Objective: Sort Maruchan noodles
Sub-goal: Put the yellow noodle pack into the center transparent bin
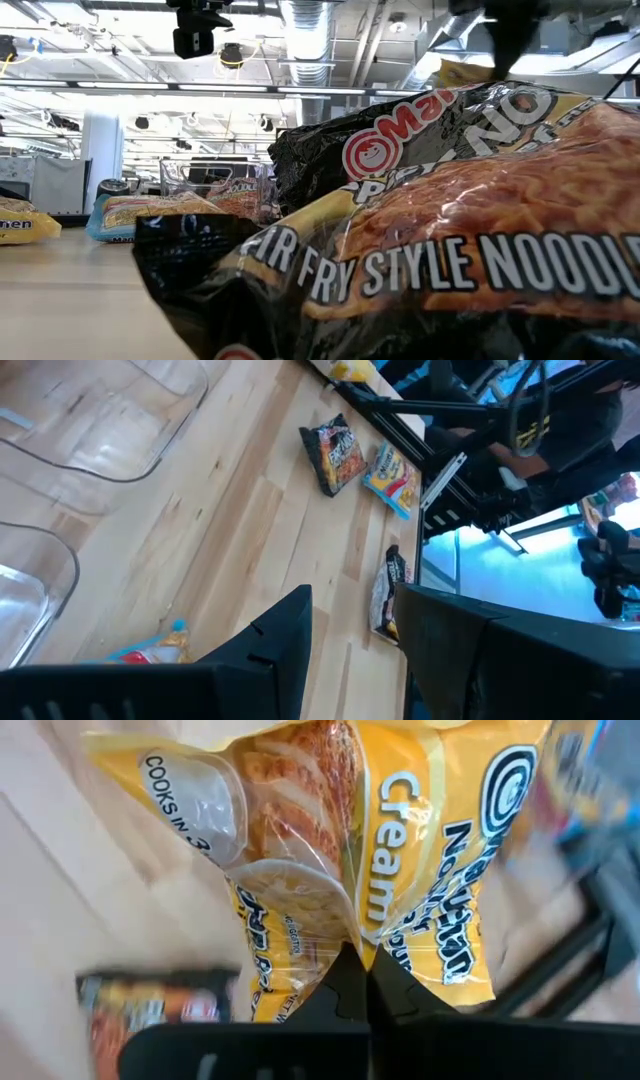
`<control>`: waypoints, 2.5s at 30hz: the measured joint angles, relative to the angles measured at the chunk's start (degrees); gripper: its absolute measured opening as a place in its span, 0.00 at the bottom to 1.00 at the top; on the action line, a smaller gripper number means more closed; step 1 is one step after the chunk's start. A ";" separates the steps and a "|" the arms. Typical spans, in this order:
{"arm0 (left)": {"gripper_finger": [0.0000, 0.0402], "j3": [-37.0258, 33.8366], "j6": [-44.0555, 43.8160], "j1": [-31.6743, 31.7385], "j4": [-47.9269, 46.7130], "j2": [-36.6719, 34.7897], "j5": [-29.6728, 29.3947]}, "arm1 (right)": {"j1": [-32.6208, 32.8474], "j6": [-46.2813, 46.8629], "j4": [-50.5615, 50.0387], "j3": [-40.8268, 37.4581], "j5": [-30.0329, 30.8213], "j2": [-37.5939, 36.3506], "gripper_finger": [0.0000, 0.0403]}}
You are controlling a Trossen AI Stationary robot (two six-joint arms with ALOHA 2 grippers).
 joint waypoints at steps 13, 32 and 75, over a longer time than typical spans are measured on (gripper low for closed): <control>0.32 0.00 4.54 0.00 0.16 0.00 -0.02 | -14.09 -30.24 27.13 0.90 2.01 -0.01 0.00; 0.32 0.00 5.51 0.00 1.03 0.00 -11.62 | -27.28 -51.98 65.83 1.04 1.91 3.82 0.00; 0.32 0.00 6.43 -0.02 0.96 0.00 -14.19 | -26.49 -56.92 43.46 10.43 4.86 24.24 0.00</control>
